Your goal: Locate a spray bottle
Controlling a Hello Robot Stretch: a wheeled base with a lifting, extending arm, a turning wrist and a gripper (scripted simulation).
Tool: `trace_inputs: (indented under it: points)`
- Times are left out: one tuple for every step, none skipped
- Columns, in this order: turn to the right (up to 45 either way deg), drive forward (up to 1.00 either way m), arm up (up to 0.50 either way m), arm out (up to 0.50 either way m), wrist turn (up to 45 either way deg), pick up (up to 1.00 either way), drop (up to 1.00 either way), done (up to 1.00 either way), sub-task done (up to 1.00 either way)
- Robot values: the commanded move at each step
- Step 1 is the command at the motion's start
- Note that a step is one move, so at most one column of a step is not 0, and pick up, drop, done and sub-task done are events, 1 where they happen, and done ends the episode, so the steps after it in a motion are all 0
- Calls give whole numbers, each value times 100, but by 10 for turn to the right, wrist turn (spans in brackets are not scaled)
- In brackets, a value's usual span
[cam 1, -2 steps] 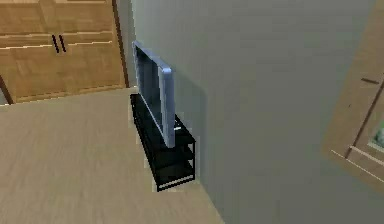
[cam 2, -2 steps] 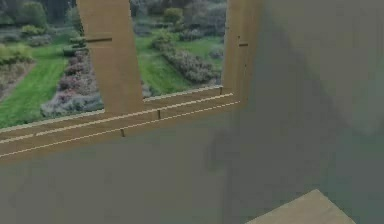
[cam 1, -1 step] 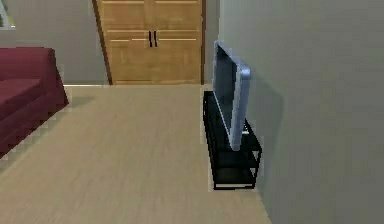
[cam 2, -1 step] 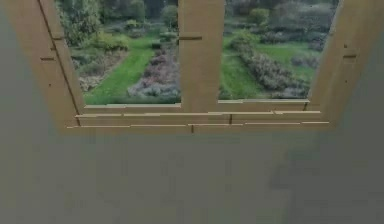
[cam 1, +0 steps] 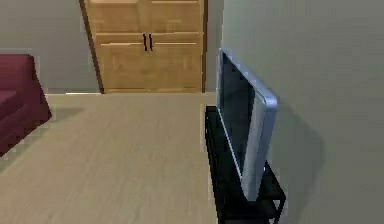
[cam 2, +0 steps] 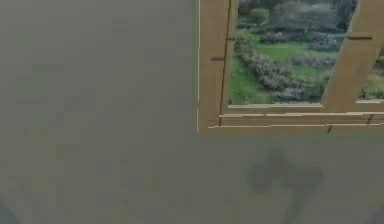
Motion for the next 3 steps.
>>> trace_inputs:
  points:
    - [-270, 0, 0, 0, 0, 0, 0, 0, 0]
    - [0, 100, 0, 0, 0, 0, 0, 0, 0]
    - [0, 100, 0, 0, 0, 0, 0, 0, 0]
